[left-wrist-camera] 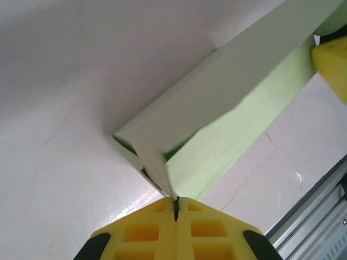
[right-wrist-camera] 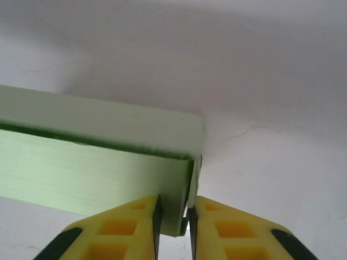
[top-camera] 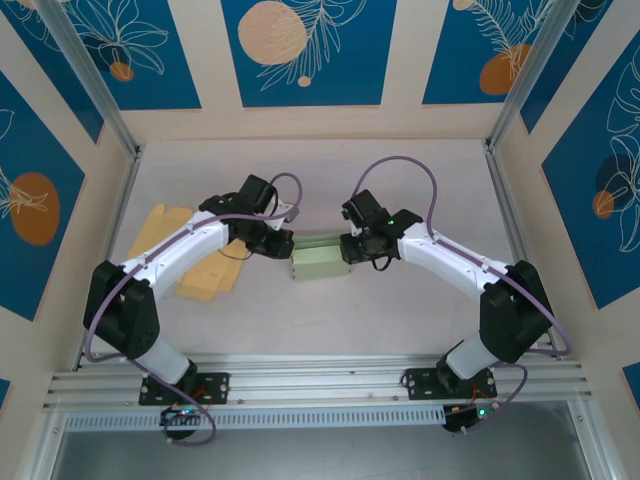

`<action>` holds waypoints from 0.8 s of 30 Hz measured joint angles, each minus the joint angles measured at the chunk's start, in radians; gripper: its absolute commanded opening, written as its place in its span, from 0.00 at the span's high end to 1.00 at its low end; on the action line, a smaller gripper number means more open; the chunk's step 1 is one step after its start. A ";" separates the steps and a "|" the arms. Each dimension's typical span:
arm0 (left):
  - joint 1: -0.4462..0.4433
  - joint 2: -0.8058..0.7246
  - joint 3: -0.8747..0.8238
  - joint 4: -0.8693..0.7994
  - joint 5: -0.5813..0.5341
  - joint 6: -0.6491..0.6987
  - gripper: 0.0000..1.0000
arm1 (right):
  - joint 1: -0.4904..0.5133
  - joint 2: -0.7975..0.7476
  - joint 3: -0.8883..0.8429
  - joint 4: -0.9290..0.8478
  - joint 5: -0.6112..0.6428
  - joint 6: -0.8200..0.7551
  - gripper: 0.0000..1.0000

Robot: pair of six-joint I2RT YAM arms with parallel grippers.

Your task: Fold the paper box

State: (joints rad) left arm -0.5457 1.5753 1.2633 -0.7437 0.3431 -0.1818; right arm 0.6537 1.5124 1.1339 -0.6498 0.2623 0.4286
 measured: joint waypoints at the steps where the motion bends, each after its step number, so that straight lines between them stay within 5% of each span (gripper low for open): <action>1: 0.000 0.000 0.000 0.007 0.000 -0.002 1.00 | 0.003 -0.005 0.000 -0.001 0.000 0.002 0.69; 17: 0.000 -0.001 -0.031 0.079 0.004 -0.022 1.00 | 0.011 -0.069 -0.032 0.000 0.031 0.040 0.51; 22: 0.000 -0.001 -0.034 0.083 -0.006 -0.039 0.67 | 0.015 -0.085 -0.061 -0.014 0.049 0.051 0.49; 24: 0.007 0.002 -0.035 0.085 -0.015 -0.042 0.63 | 0.015 -0.103 -0.063 -0.023 0.053 0.051 0.48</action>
State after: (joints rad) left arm -0.5385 1.5768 1.2285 -0.6586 0.3279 -0.2241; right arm 0.6685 1.4090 1.0710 -0.6724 0.3153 0.4801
